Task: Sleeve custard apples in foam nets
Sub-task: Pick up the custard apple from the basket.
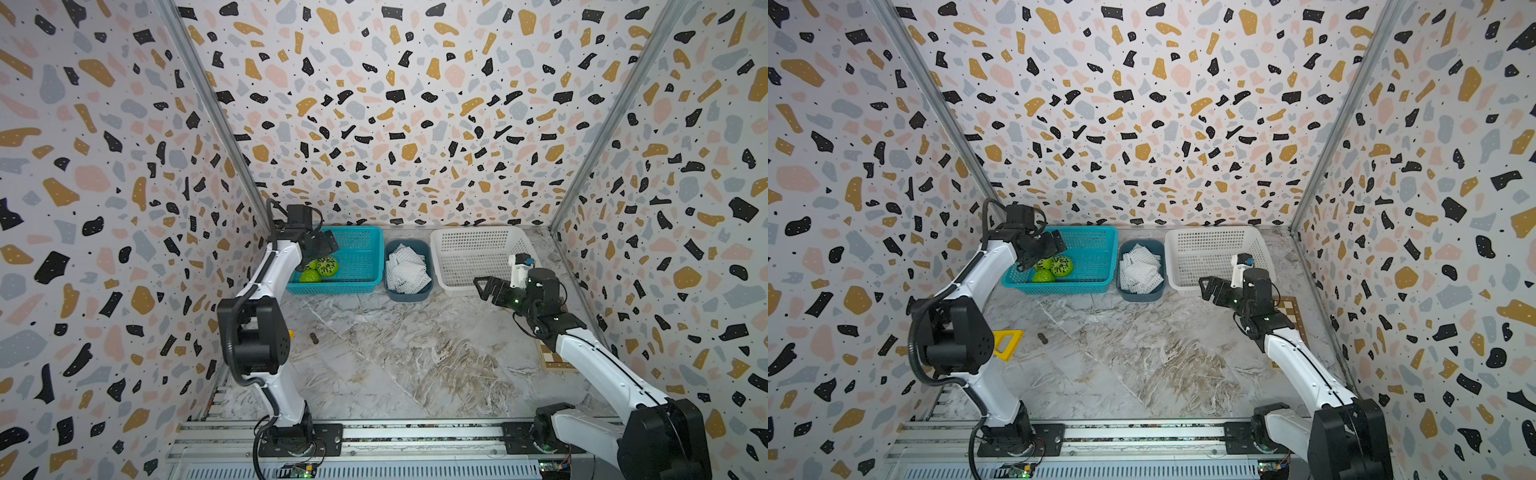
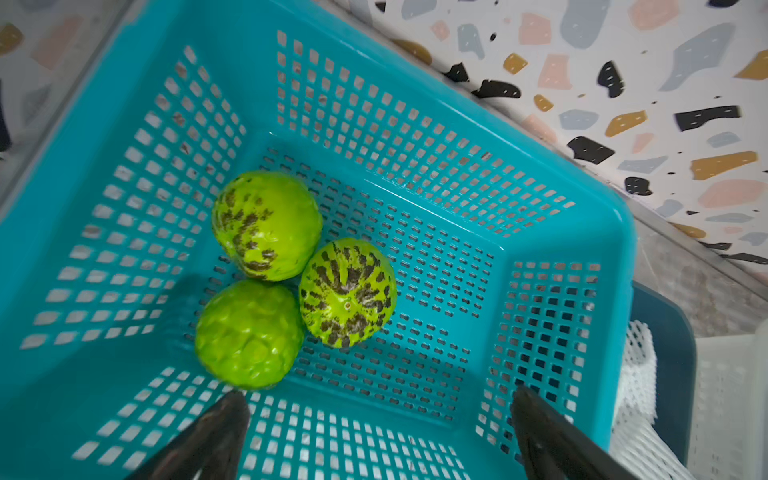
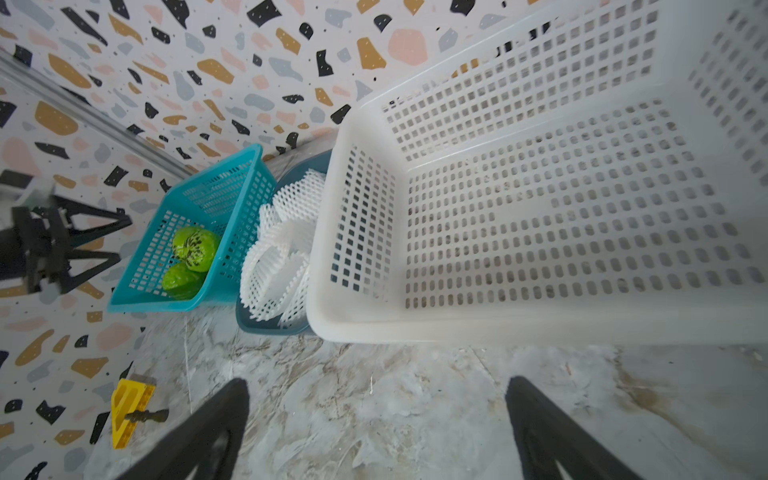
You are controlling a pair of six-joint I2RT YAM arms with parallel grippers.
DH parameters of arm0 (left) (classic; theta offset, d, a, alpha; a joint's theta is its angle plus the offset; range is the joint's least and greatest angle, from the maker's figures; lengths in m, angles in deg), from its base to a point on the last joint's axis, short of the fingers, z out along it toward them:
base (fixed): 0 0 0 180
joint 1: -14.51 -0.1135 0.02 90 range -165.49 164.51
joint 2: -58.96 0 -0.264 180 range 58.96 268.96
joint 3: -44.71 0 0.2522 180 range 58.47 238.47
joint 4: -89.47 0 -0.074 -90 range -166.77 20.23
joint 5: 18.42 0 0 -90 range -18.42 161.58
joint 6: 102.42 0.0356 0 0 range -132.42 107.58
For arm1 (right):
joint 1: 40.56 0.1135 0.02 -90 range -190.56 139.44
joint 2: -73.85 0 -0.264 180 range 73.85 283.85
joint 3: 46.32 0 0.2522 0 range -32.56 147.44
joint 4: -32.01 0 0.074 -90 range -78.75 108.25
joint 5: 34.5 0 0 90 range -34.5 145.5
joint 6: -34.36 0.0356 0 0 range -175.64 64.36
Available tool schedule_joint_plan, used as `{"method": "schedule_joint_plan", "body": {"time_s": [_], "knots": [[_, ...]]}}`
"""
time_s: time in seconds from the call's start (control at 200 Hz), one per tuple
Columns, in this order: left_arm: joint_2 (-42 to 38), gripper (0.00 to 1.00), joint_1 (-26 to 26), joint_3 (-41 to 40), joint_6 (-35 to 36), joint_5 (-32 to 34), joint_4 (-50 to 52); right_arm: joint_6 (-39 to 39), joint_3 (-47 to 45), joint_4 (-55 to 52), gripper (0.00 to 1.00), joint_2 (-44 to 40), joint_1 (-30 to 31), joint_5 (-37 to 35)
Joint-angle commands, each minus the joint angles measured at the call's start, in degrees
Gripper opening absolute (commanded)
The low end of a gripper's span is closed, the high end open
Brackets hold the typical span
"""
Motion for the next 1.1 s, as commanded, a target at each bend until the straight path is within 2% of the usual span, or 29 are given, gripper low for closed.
{"method": "schedule_joint_plan", "body": {"time_s": [0.0,0.24,0.571,1.096], "knots": [[5.16,0.99,-0.17,7.13,0.54,-0.79,7.68,-1.93,-0.31,-2.99,0.98,-1.32,2.39,-1.69],[16.07,0.96,-0.08,19.73,1.32,-0.54,14.59,-2.46,-1.47,-2.42,0.98,-0.83,4.48,-1.48],[21.20,0.95,0.47,21.24,2.58,-0.36,15.17,-1.94,-1.91,-0.30,0.98,2.96,4.84,-0.45],[25.18,0.87,0.89,22.82,3.56,-0.93,16.14,-1.06,-2.00,0.55,0.98,4.39,4.84,0.00]]}}
